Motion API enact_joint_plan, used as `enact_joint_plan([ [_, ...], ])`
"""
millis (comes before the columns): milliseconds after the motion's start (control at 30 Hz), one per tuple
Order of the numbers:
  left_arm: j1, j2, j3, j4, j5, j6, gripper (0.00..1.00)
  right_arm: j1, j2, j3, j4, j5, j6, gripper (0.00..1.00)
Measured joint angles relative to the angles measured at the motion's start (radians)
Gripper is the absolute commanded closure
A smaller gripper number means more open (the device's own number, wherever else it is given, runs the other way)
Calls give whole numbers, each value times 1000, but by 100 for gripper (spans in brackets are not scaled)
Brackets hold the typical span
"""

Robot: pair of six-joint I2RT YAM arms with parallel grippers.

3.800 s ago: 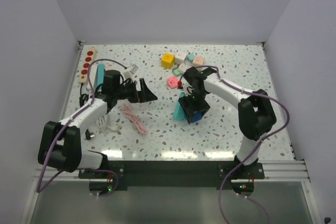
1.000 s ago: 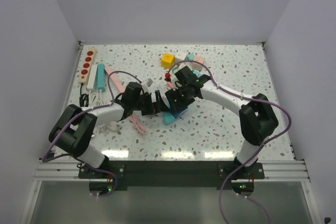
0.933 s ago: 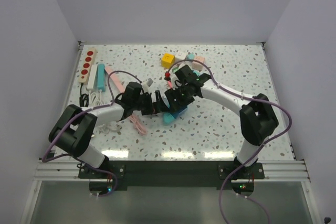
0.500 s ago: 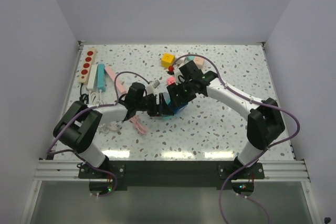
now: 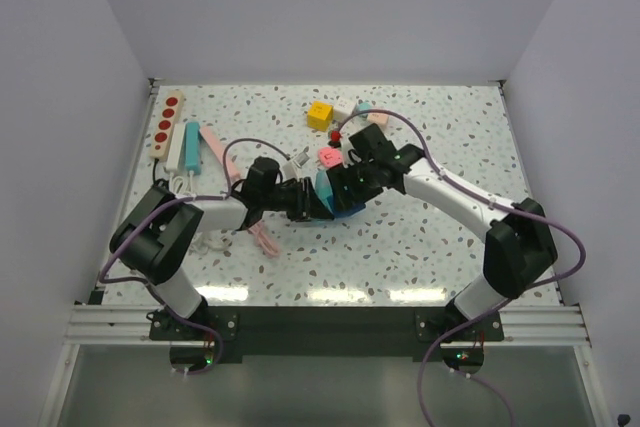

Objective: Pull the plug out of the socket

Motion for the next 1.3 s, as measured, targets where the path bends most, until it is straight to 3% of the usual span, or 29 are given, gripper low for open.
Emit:
enact_joint_plan([
  [533, -55, -54, 114, 45, 61, 20, 100, -8, -399, -119, -11, 129, 45, 100],
  [867, -63, -26, 171, -92, 37, 57, 100, -22, -431, -232, 90, 138, 123, 100],
  [967, -59, -23, 171, -128, -20, 57, 100, -22, -396, -237, 113, 151, 161, 100],
  [1167, 23, 2, 170, -306, -295, 53, 100, -27, -323, -110, 9, 242, 200, 100],
  [1300, 29, -14, 166, -313, -347, 53, 100, -42, -376, -86, -27, 302, 188, 100],
])
